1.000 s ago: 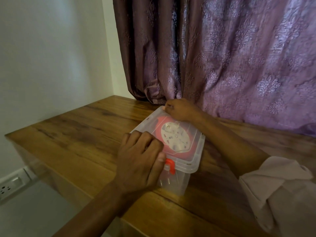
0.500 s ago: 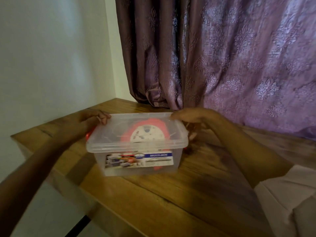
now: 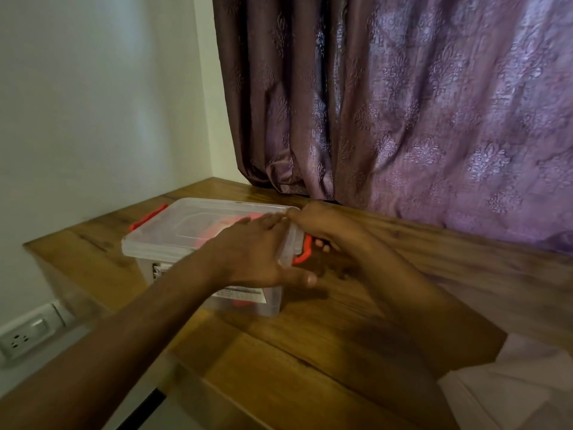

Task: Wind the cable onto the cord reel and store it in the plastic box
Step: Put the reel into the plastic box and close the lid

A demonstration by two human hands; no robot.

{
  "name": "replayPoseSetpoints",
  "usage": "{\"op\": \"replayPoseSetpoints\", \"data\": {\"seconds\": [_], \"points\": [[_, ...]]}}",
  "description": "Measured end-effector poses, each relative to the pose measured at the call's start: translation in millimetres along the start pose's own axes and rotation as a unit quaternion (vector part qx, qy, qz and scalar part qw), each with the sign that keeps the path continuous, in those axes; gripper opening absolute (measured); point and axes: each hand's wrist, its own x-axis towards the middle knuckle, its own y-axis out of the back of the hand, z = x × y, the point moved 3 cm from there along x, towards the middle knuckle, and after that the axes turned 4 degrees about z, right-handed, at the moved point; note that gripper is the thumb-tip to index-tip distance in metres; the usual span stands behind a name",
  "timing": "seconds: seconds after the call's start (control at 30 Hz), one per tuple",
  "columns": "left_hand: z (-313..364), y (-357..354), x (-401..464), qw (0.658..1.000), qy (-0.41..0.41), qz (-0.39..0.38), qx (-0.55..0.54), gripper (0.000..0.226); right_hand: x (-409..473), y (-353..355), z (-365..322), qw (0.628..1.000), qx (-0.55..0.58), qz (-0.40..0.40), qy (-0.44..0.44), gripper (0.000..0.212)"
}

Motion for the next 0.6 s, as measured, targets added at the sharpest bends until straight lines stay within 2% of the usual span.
{"op": "replayPoseSetpoints", "data": {"seconds": [0.17,0.27,0.33,0.4,0.47,0.6], "points": [[0.8,-4.0,-1.8,0.998,-0.013,0.051,0.034,0.096,-2.2,6.8,-15.3,0.998,-0.053,-0.021,-0.012,0.043],[3.3,-5.0,-3.7,0.994,-0.017,0.087,0.058,0.085,-5.0,11.4,-27.8,0.989,-0.148,-0.016,0.0,0.036],[7.0,-5.2,-4.8,0.992,-0.017,0.106,0.066,0.08,-4.7,12.9,-36.4,0.972,-0.231,0.021,0.038,0.025],[10.6,-5.7,-4.3,0.989,-0.019,0.118,0.082,0.075,-2.2,10.2,-45.5,0.952,-0.281,0.093,0.077,0.033],[11.5,-6.0,-4.1,0.986,-0.02,0.14,0.088,0.066,1.0,4.9,-55.7,0.943,-0.297,0.132,0.069,0.04],[12.6,-6.9,-12.8,0.968,-0.032,0.226,0.103,0.056,5.3,-6.5,-68.9,0.927,-0.343,0.136,0.073,0.041]]}}
